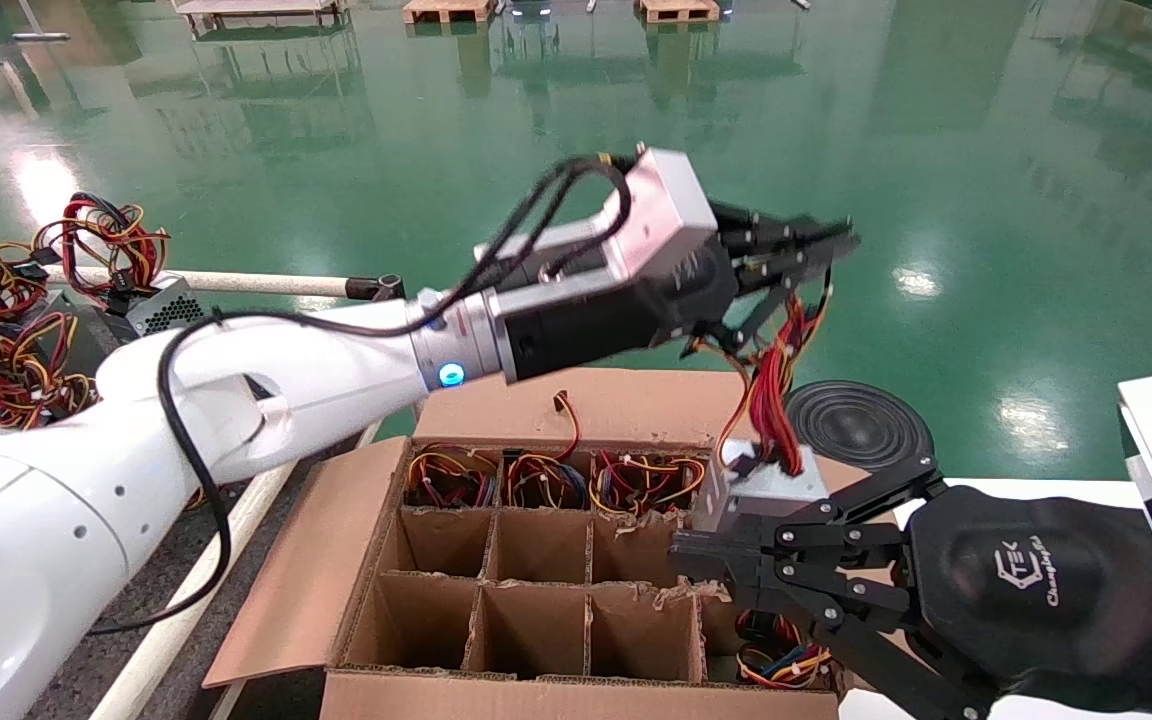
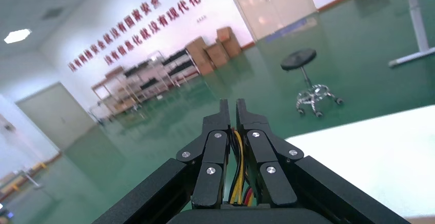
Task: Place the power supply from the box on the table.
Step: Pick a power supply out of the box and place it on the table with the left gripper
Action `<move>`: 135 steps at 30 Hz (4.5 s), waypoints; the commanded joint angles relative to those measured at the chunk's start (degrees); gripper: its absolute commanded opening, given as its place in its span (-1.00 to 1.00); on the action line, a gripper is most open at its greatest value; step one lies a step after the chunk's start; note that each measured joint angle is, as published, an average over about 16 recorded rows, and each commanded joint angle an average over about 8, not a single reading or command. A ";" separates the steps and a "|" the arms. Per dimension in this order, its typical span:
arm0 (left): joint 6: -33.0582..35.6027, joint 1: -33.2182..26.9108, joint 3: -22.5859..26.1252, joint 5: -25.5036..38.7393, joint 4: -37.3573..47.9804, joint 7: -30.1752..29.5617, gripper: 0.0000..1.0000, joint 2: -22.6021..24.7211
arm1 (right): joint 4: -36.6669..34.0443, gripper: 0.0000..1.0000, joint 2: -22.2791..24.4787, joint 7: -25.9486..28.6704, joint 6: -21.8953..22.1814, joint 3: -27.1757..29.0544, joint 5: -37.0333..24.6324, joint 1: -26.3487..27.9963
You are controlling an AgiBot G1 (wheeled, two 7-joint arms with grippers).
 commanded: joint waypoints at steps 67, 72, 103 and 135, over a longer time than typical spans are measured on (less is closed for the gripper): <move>-7.48 -26.22 -4.19 11.35 16.83 19.79 -1.00 -16.43 | 0.00 -1.00 0.00 0.00 0.00 0.00 0.00 0.00; -7.71 -27.16 -3.26 12.41 17.76 19.15 -1.00 -17.49 | 0.00 -1.00 0.00 0.00 0.00 0.00 0.00 0.00; -10.51 -31.34 1.63 17.94 20.67 17.11 -1.00 -26.19 | 0.00 -1.00 0.00 0.00 0.00 0.00 0.00 0.00; -10.74 -27.92 7.64 24.84 23.90 6.10 -1.00 -27.97 | 0.00 -1.00 0.00 0.00 0.00 0.00 0.00 0.00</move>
